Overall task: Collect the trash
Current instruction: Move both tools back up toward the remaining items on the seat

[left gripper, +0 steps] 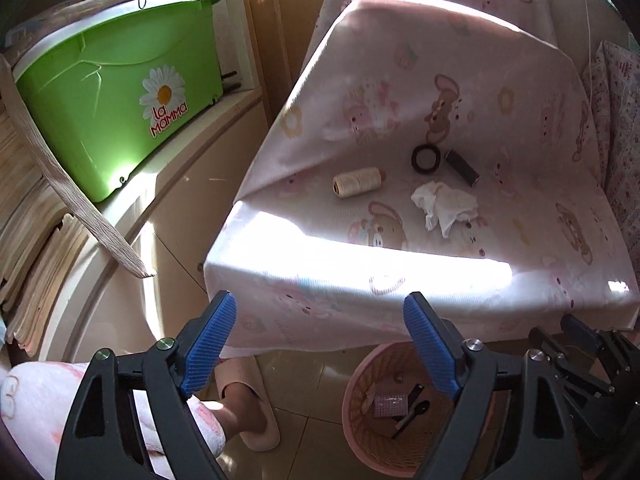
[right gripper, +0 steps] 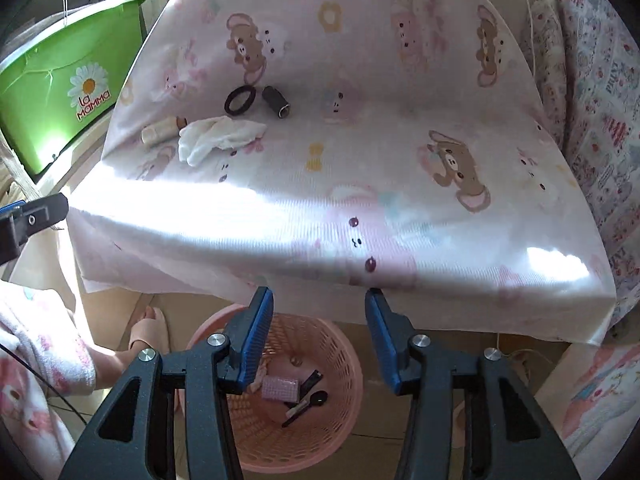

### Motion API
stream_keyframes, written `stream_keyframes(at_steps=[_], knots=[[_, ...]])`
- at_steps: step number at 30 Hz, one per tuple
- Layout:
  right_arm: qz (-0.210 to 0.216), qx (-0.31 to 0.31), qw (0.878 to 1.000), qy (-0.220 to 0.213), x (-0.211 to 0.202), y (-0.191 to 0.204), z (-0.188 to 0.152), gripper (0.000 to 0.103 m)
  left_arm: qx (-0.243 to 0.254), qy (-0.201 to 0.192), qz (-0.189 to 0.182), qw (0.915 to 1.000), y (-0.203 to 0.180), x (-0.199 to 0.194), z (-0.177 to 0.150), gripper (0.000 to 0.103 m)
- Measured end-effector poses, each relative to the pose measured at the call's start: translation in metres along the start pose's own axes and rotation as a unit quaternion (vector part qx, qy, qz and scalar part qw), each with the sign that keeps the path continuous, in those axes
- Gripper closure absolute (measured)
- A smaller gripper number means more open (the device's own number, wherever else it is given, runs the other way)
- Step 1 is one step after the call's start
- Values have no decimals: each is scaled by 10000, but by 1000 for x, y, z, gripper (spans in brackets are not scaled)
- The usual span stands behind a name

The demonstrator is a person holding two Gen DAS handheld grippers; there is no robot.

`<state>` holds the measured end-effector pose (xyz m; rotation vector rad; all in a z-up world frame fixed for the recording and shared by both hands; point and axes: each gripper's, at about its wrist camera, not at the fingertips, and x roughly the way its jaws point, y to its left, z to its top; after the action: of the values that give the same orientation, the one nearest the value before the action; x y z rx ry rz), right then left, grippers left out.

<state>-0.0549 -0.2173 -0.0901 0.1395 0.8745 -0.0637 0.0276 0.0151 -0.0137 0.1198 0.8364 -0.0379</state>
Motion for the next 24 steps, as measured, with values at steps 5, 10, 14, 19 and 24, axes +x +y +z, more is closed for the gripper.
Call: stream_keyframes(at_steps=[5,10,14,19,24], knots=[[189,-38,9998,-81,-20,-1,3,53,90,-293,-50,9995,8,-23,23,12],[311,283,9983,-413,-40,-10,13,53,165,-497,-86,9986,7,-34,35,10],[95,-51,9971,-757,-54,-1,19,53,231,-633,-39,9977,9,-35,49,10],[68,-352,9927,-1150,-73,1,43,53,457,-892,-46,9950,9,-35,74,1],[315,-298,9899,-1353,-77,-6,97,51,517,-942,-285,9938,10,-25,103,1]])
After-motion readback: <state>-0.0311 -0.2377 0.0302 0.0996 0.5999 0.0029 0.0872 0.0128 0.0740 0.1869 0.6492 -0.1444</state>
